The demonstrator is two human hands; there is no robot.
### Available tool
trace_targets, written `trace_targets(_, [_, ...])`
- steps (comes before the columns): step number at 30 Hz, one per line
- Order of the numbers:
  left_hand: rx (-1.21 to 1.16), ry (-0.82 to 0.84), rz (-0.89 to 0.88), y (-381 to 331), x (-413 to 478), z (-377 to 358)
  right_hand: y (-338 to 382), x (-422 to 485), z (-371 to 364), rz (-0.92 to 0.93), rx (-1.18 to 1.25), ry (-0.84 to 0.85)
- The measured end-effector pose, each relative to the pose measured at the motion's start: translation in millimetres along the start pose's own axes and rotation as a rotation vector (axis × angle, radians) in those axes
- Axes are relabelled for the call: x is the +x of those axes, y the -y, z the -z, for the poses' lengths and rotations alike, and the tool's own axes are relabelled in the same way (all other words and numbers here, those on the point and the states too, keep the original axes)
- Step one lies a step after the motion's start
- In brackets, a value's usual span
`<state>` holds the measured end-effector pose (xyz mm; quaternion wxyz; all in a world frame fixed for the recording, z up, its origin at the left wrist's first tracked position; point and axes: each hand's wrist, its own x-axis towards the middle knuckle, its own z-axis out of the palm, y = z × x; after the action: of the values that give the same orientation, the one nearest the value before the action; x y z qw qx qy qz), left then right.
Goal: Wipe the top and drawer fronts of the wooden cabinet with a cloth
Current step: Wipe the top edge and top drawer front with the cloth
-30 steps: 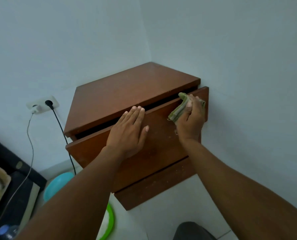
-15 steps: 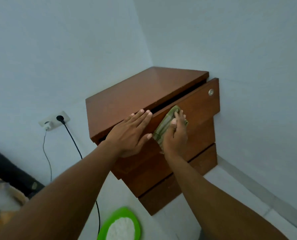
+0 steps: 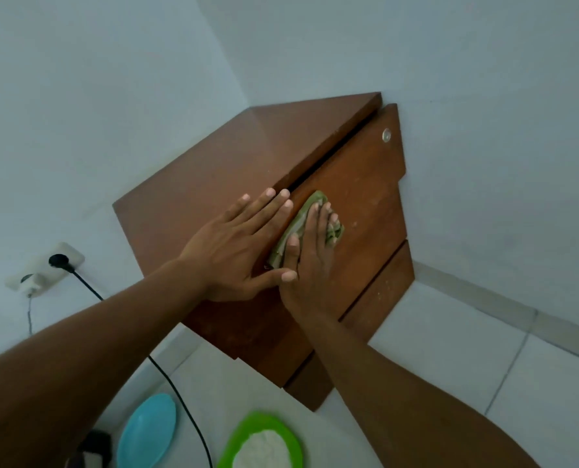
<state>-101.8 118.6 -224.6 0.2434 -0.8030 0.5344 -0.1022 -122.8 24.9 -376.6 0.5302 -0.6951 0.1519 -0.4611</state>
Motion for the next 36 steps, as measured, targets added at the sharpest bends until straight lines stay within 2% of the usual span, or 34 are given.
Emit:
trace_targets(3, [0.053,0.029,-0.032,-5.6,-2.2,-2.3,-8.1,11.9,-12.5,0.027,-0.091,0.013])
trace_targets(9, [0.095,0.060,0.008,-2.5,-1.9,-6.3,-9.0,23.9,-20.6,0.021,-0.053,0.047])
trace_targets(13, [0.135,-0.003,0.012,-0.6,-3.5,-15.0,-11.5,28.7,-23.2,0.012,-0.037,0.041])
trace_targets(20, [0.228,-0.051,-0.007,3.7,-5.3,-28.9,-21.1,38.3,-32.1,0.028,-0.046,-0.067])
trace_targets(32, [0.303,-0.025,0.014,-1.0,18.9,-26.0,-65.1,114.1,-22.1,0.024,-0.115,-0.244])
trace_targets(36, [0.308,-0.010,-0.011,-0.4,40.5,-26.3,-84.0,139.4,-14.0,-0.071,-0.064,-0.278])
